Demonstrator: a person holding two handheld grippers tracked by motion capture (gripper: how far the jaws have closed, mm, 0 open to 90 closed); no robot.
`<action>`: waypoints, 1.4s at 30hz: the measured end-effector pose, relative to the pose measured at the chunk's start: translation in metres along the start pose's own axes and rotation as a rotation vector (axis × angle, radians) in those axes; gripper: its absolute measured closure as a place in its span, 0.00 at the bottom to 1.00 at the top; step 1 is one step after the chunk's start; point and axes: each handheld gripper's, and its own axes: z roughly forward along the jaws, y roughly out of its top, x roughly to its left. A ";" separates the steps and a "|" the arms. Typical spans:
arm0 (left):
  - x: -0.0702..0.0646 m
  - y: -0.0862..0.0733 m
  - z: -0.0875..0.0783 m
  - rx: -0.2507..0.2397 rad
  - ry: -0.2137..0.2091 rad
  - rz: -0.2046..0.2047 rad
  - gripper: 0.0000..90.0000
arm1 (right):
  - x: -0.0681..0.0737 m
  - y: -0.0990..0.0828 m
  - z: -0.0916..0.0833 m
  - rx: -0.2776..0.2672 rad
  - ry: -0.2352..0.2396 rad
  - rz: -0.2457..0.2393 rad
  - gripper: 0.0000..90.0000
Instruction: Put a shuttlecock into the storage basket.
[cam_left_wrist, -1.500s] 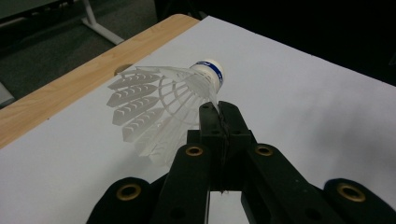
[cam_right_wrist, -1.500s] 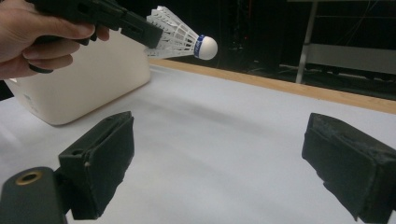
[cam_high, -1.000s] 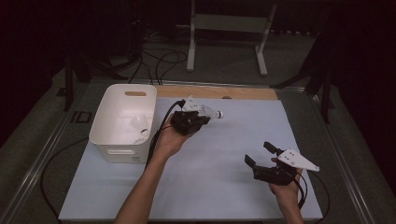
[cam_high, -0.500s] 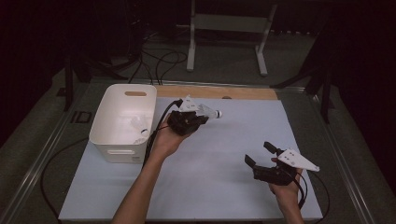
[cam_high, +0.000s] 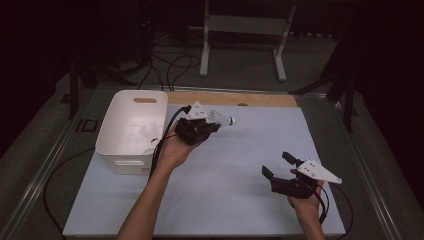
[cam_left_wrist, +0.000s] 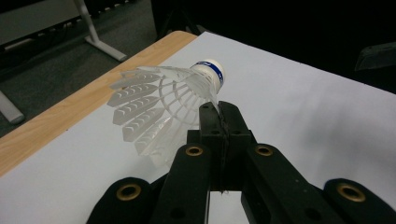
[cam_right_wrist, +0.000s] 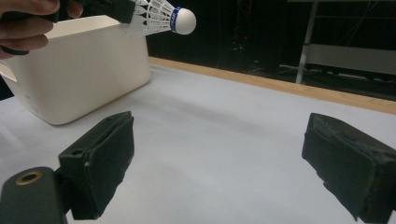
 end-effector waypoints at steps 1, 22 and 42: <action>0.000 0.000 -0.001 0.002 0.000 0.004 1.00 | 0.000 0.000 0.000 0.000 0.001 0.001 0.10; 0.003 0.000 -0.015 -0.009 0.016 0.010 1.00 | 0.000 0.000 0.000 0.002 0.001 0.003 0.10; 0.007 -0.001 -0.029 -0.024 0.031 0.011 1.00 | 0.000 0.000 0.001 0.002 0.000 0.002 0.10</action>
